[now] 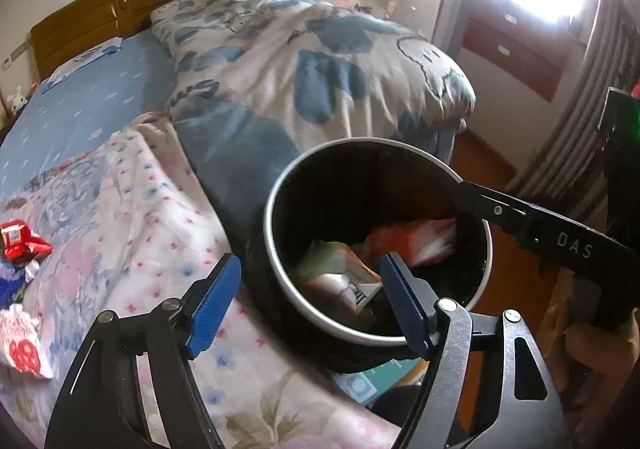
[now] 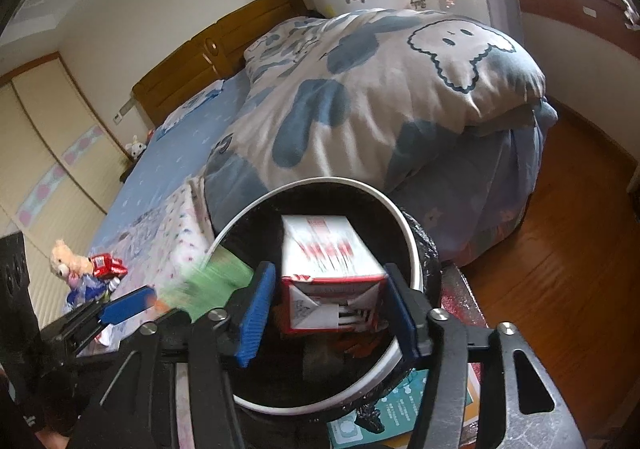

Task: Collect trash
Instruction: 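Open both tools to drop the two milk cartons into the bin, then move both open tools back to the trash pile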

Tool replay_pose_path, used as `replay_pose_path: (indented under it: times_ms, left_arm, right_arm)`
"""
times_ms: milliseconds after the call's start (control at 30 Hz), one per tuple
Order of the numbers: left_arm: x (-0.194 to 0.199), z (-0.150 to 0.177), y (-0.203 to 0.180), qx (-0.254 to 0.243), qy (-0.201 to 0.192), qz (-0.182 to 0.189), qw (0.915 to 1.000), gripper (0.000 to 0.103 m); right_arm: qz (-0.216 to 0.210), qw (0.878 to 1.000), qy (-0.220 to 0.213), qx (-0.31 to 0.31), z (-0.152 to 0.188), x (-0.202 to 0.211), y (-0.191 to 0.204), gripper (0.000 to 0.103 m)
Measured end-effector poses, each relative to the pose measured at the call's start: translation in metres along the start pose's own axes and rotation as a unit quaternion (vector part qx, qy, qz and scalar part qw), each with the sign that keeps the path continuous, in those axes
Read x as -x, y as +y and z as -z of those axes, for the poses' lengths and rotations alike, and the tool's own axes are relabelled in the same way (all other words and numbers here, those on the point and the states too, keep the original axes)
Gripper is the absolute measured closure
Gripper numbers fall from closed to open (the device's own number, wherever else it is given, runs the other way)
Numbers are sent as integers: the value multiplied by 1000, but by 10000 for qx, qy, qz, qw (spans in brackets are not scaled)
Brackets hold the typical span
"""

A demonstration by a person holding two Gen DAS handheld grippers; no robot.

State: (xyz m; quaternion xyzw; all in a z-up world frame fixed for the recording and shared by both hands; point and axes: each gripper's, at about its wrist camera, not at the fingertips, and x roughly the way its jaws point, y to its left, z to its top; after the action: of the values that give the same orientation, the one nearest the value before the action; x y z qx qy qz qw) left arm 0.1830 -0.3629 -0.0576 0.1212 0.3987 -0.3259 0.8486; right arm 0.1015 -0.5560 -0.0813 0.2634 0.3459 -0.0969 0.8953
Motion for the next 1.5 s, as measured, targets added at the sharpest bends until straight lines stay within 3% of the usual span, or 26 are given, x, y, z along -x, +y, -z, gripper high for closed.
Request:
replay_pose_path:
  times_ms: [200, 267, 500, 833, 1500]
  left_arm:
    - [21, 22, 23, 276, -107, -94, 9995, 29]
    - [28, 31, 32, 379, -112, -126, 9991, 29]
    - [57, 71, 75, 823, -128, -287, 9961, 29]
    - [101, 118, 139, 1401, -290, -719, 9871, 29]
    - [150, 191, 257, 2415, -318, -1572, 9570, 29]
  right_arm:
    - [-132, 9997, -156, -117, 8, 9, 5, 30]
    - [-244, 9995, -174, -137, 13, 12, 12, 21]
    - [-606, 9981, -85, 64, 40, 15, 56, 16]
    - [-1025, 9939, 173, 369, 72, 3, 119, 16]
    - [-1752, 9750, 844, 1074, 127, -40, 239, 16]
